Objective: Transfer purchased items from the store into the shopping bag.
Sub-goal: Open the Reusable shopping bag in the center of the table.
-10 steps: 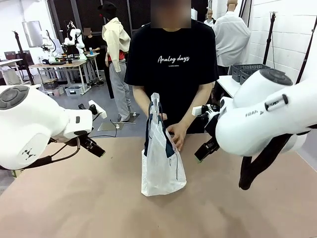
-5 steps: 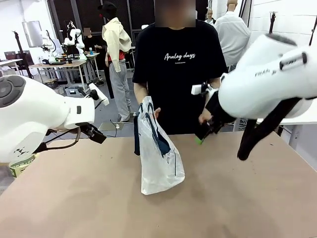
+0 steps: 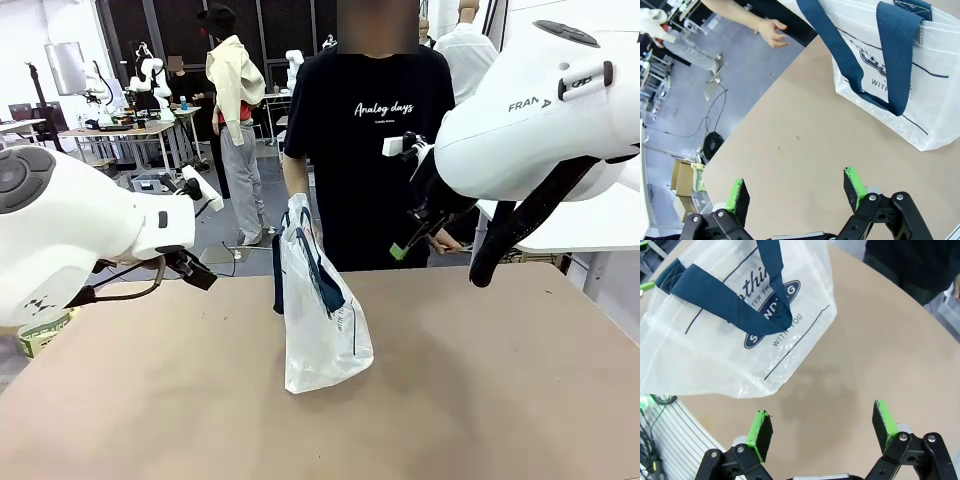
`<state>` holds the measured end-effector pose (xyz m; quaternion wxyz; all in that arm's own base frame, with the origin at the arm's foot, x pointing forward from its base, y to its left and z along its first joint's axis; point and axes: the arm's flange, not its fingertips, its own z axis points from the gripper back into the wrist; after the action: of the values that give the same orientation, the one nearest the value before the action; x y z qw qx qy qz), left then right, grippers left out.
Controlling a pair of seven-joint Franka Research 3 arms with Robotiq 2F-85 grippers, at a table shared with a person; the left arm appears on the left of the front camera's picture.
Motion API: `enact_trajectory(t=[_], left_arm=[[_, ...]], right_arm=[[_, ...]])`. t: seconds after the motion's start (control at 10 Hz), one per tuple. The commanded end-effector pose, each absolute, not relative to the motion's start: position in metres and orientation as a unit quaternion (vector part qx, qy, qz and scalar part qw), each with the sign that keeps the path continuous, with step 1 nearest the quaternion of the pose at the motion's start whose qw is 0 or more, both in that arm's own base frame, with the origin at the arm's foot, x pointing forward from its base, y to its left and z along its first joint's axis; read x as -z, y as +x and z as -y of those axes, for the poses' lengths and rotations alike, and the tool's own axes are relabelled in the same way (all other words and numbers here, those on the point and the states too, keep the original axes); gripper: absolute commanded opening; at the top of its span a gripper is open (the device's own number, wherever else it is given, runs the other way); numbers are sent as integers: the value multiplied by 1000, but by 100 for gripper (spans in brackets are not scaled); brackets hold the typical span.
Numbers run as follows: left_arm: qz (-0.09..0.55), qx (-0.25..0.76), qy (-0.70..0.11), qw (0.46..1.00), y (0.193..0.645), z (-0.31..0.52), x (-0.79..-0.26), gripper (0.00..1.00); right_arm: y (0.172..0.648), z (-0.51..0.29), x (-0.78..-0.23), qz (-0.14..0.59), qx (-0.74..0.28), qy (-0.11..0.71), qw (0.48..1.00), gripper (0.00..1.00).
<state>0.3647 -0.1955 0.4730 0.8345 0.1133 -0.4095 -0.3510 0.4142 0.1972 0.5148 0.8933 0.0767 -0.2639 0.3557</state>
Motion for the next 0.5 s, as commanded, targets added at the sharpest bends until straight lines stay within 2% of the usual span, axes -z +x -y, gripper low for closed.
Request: enact_trajectory(t=[0.0,0.4], left_arm=[[418,356,114,828,369,193,-473,100],[410,350,113,834,365,195,-473,100]], right_arm=[[411,-197,-515,257,-352,88,896,100],[412,-200,-515,261,-357,77,893,100]])
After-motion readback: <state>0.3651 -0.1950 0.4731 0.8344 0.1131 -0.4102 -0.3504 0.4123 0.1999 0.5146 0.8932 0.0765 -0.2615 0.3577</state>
